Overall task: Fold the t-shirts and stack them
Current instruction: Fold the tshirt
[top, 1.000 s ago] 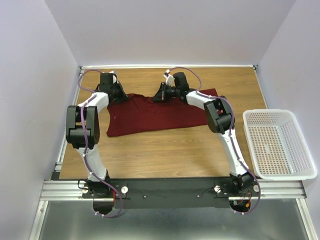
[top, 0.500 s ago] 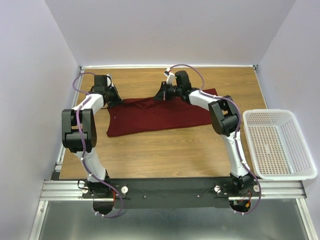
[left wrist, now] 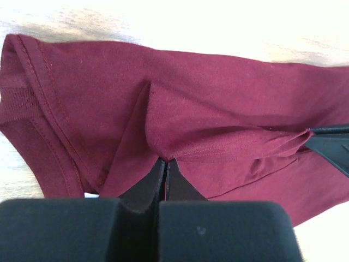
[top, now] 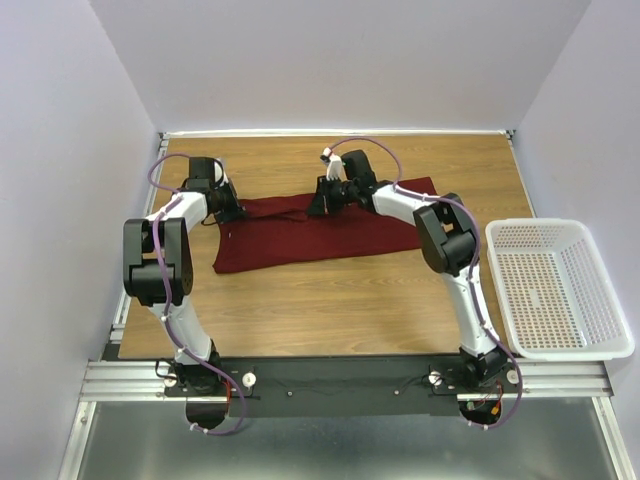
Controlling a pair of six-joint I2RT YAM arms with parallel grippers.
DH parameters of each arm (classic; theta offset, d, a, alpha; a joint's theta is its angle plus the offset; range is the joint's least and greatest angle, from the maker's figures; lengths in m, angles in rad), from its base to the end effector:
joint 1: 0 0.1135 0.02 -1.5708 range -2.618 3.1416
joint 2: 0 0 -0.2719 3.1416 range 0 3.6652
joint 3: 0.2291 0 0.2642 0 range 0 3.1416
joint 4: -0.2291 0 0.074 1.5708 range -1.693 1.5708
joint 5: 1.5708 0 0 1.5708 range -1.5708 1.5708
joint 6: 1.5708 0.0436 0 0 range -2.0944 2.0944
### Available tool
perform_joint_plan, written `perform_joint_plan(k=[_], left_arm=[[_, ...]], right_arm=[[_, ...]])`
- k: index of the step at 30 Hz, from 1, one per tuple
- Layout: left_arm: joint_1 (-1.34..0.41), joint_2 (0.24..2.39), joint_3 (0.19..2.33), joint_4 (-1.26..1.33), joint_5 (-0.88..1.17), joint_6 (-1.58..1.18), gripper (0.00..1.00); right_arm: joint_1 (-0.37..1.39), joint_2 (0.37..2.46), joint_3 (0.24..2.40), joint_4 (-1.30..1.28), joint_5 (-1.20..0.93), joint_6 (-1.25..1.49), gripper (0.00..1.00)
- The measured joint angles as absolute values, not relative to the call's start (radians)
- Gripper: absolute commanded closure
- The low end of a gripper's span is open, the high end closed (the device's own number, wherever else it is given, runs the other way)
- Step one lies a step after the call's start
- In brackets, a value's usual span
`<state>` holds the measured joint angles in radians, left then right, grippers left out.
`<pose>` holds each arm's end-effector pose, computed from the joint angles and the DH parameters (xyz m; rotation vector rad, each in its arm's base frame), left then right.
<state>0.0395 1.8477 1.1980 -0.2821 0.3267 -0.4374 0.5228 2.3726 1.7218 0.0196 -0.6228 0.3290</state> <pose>0.4045 0.0020 0.1746 -0.4617 2.4814 -0.5720 0.4593 0.2940 0.1299 -0.5905 2.2296 1.1447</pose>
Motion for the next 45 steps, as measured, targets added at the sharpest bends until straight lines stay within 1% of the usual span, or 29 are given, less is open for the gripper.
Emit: perform_joint_plan(k=[10,18,19,22,25,31,32,34,36,40,41,43,45], left_arm=[[0.044,1.820,1.173,-0.288,0.329,-0.426,1.00],[0.045,1.818,1.155,-0.310,0.334,-0.407,1.00],[0.045,1.816,1.153,-0.316,0.334,-0.403,1.00],[0.045,1.805,1.148,-0.332,0.334,-0.391,1.00],[0.045,1.792,1.146,-0.343,0.333,-0.383,1.00],[0.045,1.785,1.140,-0.367,0.332,-0.364,1.00],[0.045,1.784,1.140,-0.374,0.327,-0.362,0.98],[0.045,1.784,1.139,-0.393,0.315,-0.359,0.91],[0.045,1.782,1.138,-0.406,0.304,-0.356,0.88],[0.045,1.759,1.138,-0.428,0.272,-0.351,0.66],[0.045,1.752,1.138,-0.433,0.262,-0.350,0.57],[0.045,1.735,1.138,-0.441,0.242,-0.347,0.53],[0.045,1.723,1.138,-0.447,0.233,-0.347,0.53]], right_arm=[[0.545,2.245,1.679,-0.047,-0.521,0.234,0.80],[0.562,2.236,1.647,-0.058,-0.514,0.214,0.79],[0.564,2.236,1.639,-0.059,-0.513,0.213,0.77],[0.564,2.233,1.621,-0.061,-0.505,0.212,0.64],[0.564,2.210,1.594,-0.069,-0.482,0.216,0.56],[0.564,2.096,1.526,-0.080,-0.408,0.228,0.46],[0.564,2.068,1.510,-0.079,-0.382,0.232,0.44],[0.564,2.028,1.485,-0.078,-0.343,0.235,0.43],[0.564,1.994,1.457,-0.078,-0.308,0.235,0.43],[0.564,1.948,1.402,-0.083,-0.237,0.235,0.43],[0.564,1.940,1.388,-0.085,-0.223,0.235,0.43],[0.564,1.928,1.361,-0.096,-0.197,0.234,0.43],[0.564,1.916,1.333,-0.106,-0.174,0.235,0.43]])
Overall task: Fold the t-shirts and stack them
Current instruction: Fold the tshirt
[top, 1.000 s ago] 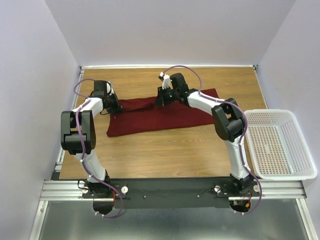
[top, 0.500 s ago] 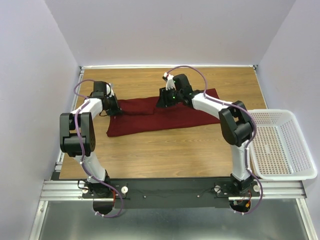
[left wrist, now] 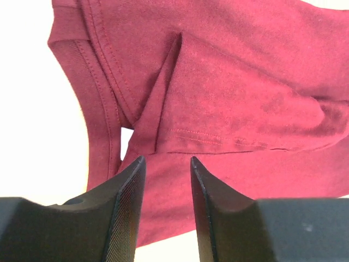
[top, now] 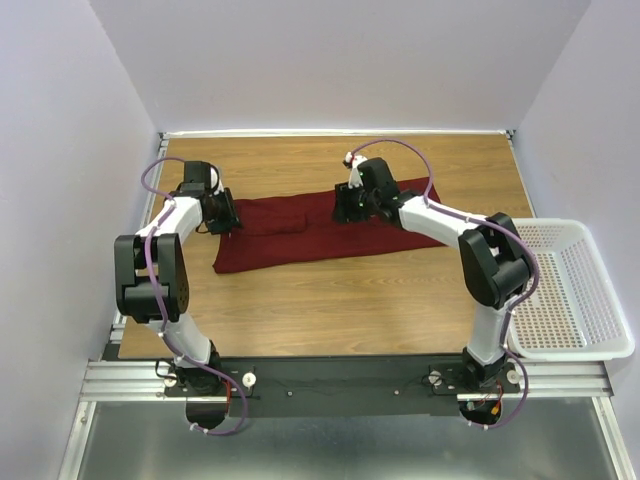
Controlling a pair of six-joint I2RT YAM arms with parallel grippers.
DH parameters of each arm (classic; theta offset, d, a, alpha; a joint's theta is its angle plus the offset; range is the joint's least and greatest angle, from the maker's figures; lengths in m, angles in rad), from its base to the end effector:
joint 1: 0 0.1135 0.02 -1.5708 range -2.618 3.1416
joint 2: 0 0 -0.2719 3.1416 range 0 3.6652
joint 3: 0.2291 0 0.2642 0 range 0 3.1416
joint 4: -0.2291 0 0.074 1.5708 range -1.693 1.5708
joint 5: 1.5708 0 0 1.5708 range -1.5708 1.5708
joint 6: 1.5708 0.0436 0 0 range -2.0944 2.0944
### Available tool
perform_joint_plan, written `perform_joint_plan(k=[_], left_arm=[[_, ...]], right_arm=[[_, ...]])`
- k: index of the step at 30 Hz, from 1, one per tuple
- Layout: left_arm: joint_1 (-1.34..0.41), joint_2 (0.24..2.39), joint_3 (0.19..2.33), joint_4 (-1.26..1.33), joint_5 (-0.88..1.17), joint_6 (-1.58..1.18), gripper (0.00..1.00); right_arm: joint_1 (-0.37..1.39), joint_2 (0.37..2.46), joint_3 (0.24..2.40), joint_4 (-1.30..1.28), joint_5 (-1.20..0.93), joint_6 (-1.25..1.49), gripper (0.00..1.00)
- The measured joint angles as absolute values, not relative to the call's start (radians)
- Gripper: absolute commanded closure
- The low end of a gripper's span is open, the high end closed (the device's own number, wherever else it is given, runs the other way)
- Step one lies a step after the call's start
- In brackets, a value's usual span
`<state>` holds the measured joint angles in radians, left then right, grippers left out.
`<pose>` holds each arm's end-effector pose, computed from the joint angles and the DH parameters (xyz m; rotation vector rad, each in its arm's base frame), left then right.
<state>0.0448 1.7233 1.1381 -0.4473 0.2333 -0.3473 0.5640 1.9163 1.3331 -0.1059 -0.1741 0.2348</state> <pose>0.3687 0.0064 0.1902 -0.4264 2.5811 -0.4116 0.3764 0.2470 0.2034 -0.4747 2.2744 0.6126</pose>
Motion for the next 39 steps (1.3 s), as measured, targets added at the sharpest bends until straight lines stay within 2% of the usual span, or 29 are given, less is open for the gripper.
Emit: perform_joint_plan(k=[3,6,7,10,16,24,31,39], left_arm=[[0.044,1.695,1.135,-0.454,0.220,-0.348,0.54],[0.041,1.662,1.124,-0.454,0.213,-0.352,0.64],[0.038,1.642,1.118,-0.453,0.211,-0.356,0.72],[0.025,1.612,1.105,-0.435,0.210,-0.371,0.85],[0.002,1.631,1.084,-0.350,0.228,-0.403,0.85],[0.002,1.836,1.143,-0.274,0.241,-0.418,0.85],[0.006,1.873,1.159,-0.244,0.244,-0.427,0.85],[0.027,1.876,1.145,-0.210,0.268,-0.436,0.85]], right_arm=[[0.564,1.897,1.301,-0.121,-0.137,0.235,0.43],[0.564,1.876,1.283,-0.129,-0.116,0.235,0.44],[0.564,1.872,1.283,-0.130,-0.116,0.236,0.44],[0.564,1.870,1.293,-0.130,-0.157,0.256,0.46],[0.564,1.972,1.459,-0.092,-0.356,0.380,0.48],[0.572,2.236,1.692,0.099,-0.570,0.635,0.48],[0.579,2.366,1.693,0.216,-0.651,0.790,0.48],[0.541,2.388,1.524,0.397,-0.698,0.887,0.48]])
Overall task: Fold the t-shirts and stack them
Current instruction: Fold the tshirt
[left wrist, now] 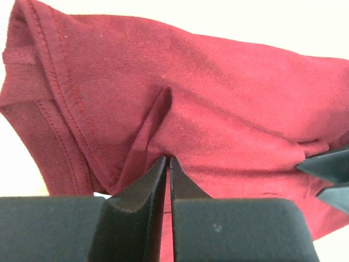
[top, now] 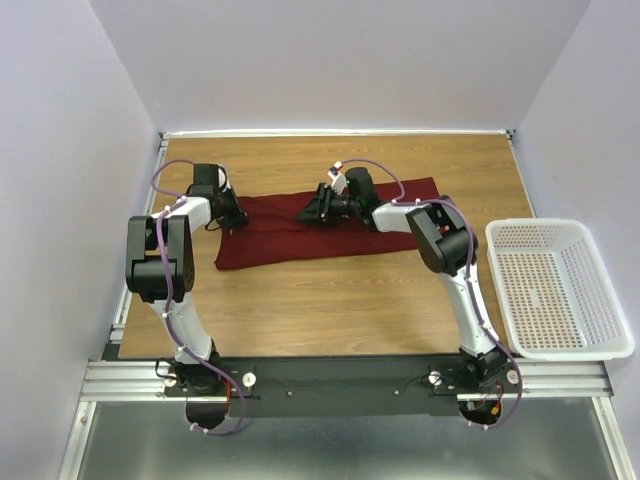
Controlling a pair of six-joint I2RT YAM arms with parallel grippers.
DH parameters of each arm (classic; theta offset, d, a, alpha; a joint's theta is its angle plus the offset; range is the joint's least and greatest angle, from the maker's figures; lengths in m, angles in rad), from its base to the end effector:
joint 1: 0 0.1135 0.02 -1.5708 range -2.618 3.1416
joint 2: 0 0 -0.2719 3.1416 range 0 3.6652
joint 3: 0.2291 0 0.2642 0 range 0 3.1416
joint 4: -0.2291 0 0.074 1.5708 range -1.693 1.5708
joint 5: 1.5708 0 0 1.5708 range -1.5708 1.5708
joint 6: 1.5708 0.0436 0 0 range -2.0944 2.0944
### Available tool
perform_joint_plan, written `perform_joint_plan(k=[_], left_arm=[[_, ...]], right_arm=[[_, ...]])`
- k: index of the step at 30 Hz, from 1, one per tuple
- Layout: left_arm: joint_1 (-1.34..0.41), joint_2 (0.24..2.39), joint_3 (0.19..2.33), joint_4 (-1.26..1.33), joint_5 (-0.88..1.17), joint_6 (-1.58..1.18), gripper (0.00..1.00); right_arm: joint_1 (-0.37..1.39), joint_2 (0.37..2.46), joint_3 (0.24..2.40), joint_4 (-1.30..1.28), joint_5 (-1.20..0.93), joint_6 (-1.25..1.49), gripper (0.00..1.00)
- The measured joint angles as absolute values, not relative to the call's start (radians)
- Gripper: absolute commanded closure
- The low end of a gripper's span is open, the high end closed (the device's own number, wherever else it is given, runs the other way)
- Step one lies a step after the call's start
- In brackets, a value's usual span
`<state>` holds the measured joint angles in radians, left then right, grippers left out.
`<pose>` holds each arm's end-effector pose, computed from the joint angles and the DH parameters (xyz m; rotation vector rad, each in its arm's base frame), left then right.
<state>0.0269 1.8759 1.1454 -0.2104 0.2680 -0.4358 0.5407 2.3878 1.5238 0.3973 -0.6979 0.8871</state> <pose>0.4019 -0.0007 0.1521 -0.4725 2.4912 -0.5019 0.4373 0.2952 0.0946 -0.1093 2.3121 1.5321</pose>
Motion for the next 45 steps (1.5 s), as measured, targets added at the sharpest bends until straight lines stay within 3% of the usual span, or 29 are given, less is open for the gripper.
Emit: perform_joint_plan(k=[4,10,19,24,31,40,45], left_arm=[[0.031,1.876,1.144,-0.204,0.274,-0.439,0.84],[0.033,1.830,1.144,-0.244,0.219,-0.434,0.78],[-0.023,1.534,1.062,-0.302,0.115,-0.434,0.56],[-0.101,1.458,0.924,-0.294,0.102,-0.448,0.56],[-0.096,1.526,0.773,-0.264,0.121,-0.487,0.61],[-0.070,1.771,1.041,-0.236,0.118,-0.469,0.62],[-0.068,1.946,1.292,-0.300,0.052,-0.432,0.61]], right_arm=[[0.502,2.378,1.494,0.432,-0.731,0.889,0.48],[0.466,2.255,1.458,0.278,-0.693,0.745,0.48],[0.450,1.919,1.328,-0.036,-0.349,0.421,0.48],[0.451,1.864,1.252,-0.154,-0.195,0.307,0.48],[0.450,1.865,1.189,-0.256,-0.039,0.216,0.48],[0.459,1.800,1.068,-0.255,-0.057,0.246,0.54],[0.588,1.683,0.939,-0.300,-0.169,0.329,0.54]])
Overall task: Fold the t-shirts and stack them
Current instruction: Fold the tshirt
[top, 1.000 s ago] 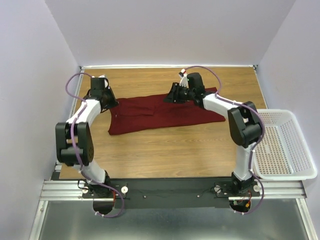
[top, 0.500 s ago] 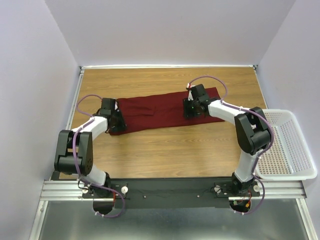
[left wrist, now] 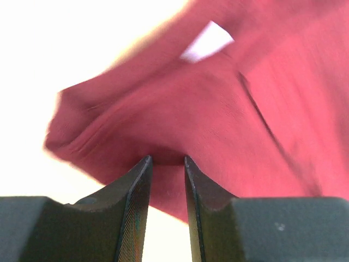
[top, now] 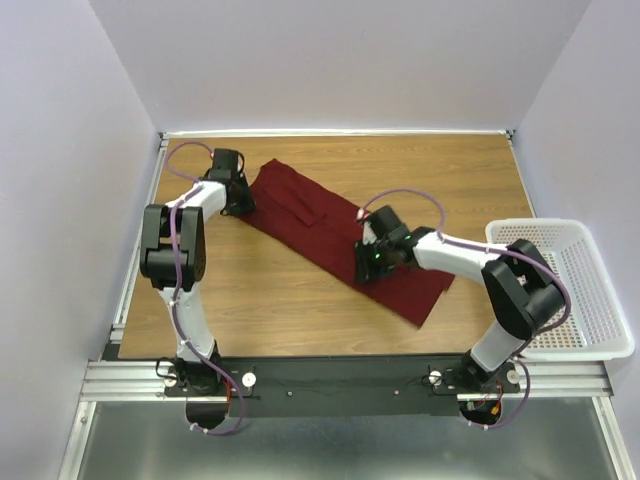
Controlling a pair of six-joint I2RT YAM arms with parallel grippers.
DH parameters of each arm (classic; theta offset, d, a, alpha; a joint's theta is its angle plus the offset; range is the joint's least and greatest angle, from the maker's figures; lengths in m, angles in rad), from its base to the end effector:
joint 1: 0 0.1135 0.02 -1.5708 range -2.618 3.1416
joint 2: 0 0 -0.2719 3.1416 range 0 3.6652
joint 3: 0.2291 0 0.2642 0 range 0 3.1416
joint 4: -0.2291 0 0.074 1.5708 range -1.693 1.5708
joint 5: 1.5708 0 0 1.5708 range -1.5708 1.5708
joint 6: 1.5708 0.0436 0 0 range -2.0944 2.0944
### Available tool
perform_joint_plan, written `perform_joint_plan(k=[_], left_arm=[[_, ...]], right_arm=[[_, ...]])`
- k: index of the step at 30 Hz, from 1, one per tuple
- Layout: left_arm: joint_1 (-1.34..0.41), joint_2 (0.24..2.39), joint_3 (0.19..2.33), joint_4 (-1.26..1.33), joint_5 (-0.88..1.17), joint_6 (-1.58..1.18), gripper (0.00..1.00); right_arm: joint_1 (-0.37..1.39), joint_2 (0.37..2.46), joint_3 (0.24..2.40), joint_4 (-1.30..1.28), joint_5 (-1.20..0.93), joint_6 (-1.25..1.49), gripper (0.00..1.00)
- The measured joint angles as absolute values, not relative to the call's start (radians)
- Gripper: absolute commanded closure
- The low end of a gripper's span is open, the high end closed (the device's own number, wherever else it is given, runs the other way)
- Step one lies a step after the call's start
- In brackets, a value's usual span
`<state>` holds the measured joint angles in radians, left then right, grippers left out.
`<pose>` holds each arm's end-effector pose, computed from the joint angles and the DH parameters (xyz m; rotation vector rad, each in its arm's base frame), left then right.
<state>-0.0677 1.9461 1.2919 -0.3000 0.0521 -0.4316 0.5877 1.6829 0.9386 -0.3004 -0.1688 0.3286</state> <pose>0.4272 -0.0312 0.1616 -0.4395 2.5058 -0.2644 0.2781 0.1941 0.1524 -0.4090 2.6643 0.5254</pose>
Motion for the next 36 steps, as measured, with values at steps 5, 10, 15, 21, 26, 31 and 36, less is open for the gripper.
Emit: perform_joint_plan(k=[5,10,15,21,26,31,36], left_arm=[[-0.081,2.040,1.469,-0.347,0.007,-0.396,0.57],[-0.094,1.951,1.482,-0.367,-0.042,-0.375,0.53],[-0.096,1.657,1.333,-0.377,-0.114,-0.366,0.39],[-0.093,1.148,1.066,-0.335,-0.133,-0.373,0.26],[-0.093,0.903,0.901,-0.323,-0.110,-0.374,0.14],[-0.093,0.729,0.735,-0.286,-0.095,-0.378,0.10],[-0.093,0.671,0.663,-0.224,-0.094,-0.377,0.10]], right_arm=[[0.757,1.630,0.923,-0.390,-0.305,0.418,0.53],[0.757,1.624,1.078,-0.458,-0.289,0.410,0.51],[0.744,1.732,1.377,-0.443,-0.248,0.334,0.51],[0.734,2.036,1.674,-0.381,-0.321,0.283,0.51],[0.732,2.271,1.869,-0.350,-0.360,0.281,0.51],[0.722,2.435,1.993,-0.316,-0.360,0.305,0.51],[0.680,2.509,2.065,-0.270,-0.357,0.365,0.51]])
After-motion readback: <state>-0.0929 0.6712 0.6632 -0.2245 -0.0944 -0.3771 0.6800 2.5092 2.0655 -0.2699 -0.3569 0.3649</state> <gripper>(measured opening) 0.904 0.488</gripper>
